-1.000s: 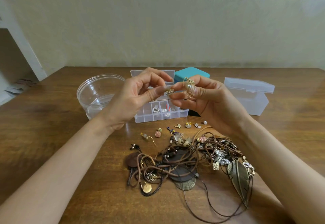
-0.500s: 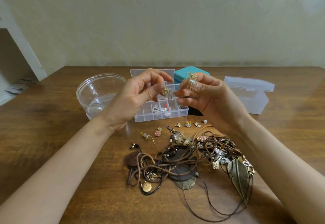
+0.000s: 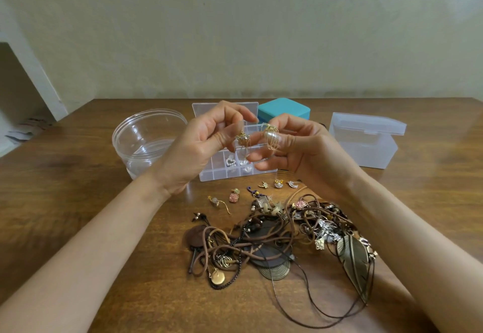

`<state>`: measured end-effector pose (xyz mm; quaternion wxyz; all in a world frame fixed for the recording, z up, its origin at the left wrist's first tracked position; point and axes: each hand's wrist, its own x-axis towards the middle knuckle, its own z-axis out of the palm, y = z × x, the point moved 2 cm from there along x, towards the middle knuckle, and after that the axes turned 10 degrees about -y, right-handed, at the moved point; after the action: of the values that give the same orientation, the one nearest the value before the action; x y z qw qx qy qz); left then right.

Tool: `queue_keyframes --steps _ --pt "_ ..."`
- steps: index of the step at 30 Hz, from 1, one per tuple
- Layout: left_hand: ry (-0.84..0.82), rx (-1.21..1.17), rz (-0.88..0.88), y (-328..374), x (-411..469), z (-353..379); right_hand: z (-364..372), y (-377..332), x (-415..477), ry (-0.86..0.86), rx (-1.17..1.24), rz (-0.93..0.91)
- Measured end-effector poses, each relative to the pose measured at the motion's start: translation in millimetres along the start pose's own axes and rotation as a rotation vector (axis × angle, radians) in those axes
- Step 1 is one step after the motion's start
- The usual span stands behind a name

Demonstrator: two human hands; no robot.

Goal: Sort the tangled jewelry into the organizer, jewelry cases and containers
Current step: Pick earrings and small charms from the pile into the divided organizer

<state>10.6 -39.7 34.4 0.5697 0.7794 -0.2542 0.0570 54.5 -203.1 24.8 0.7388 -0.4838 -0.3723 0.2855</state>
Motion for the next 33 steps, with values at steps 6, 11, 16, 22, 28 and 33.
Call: queue_keyframes --steps 6,11,16,22,28,33 --pt "0.009 -0.009 -0.047 0 0 1 7 1 0 -0.044 0.061 0.046" --pt "-0.005 0.021 -0.132 -4 -1 2 4 1 0 -0.035 0.076 0.048" --pt "-0.018 -0.038 -0.179 -4 -1 6 5 2 0 -0.042 0.065 0.051" --pt "0.01 -0.199 -0.225 -6 -1 10 -1 3 1 -0.008 0.061 0.034" --pt "0.054 -0.363 -0.279 -11 0 9 -7 5 2 0.129 -0.16 0.045" --pt "0.038 -0.401 -0.379 -13 -1 8 -11 7 1 0.211 -0.332 0.068"
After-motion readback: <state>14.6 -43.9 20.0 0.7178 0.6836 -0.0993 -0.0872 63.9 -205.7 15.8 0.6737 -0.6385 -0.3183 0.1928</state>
